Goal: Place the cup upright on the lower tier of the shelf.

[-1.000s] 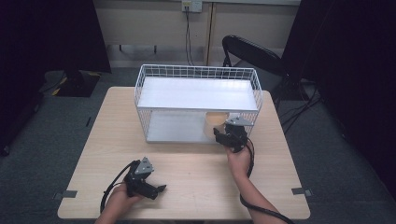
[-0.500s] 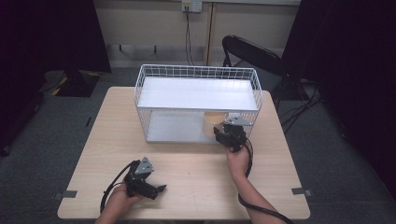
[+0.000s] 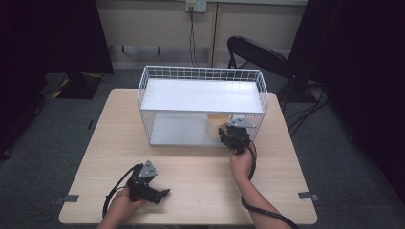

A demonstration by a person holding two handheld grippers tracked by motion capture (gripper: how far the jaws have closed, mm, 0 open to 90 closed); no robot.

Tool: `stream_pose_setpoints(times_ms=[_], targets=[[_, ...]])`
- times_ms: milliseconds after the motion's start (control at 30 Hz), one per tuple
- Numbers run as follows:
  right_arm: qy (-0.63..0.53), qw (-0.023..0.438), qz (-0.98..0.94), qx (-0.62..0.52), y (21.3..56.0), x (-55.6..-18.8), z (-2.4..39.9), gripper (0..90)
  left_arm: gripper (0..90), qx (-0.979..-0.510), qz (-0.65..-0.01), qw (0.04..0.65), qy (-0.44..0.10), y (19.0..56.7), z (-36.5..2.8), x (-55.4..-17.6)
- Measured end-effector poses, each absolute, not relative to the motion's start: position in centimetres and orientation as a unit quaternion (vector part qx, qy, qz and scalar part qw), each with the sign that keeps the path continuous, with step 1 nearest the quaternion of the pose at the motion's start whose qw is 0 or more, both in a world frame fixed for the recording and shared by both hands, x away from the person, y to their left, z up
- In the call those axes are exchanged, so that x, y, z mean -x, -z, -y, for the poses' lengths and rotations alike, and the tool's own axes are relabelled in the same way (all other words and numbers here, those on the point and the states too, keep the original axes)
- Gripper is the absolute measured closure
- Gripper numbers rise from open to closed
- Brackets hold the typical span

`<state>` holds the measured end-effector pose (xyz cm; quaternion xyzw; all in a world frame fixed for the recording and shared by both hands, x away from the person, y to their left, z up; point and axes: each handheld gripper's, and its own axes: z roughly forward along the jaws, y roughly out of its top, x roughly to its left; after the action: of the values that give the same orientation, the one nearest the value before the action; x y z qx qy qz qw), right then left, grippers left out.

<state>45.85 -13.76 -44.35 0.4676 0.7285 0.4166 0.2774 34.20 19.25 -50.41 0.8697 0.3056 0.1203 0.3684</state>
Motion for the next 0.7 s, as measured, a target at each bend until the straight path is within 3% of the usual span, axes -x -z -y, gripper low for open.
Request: stream_pose_setpoints(times_ms=[167, 700], targets=[[-0.417, 0.278, -0.728, -0.467, 44.35, -46.04, 13.64, 65.9, 0.0, -0.870, -0.305, 0.368, -0.120, 50.41, -19.25, -34.20], [-0.423, 0.261, -0.743, -0.449, 44.12, -45.40, 14.06, 32.8, 0.0, -0.870, -0.305, 0.368, -0.120, 50.41, -19.25, -34.20]])
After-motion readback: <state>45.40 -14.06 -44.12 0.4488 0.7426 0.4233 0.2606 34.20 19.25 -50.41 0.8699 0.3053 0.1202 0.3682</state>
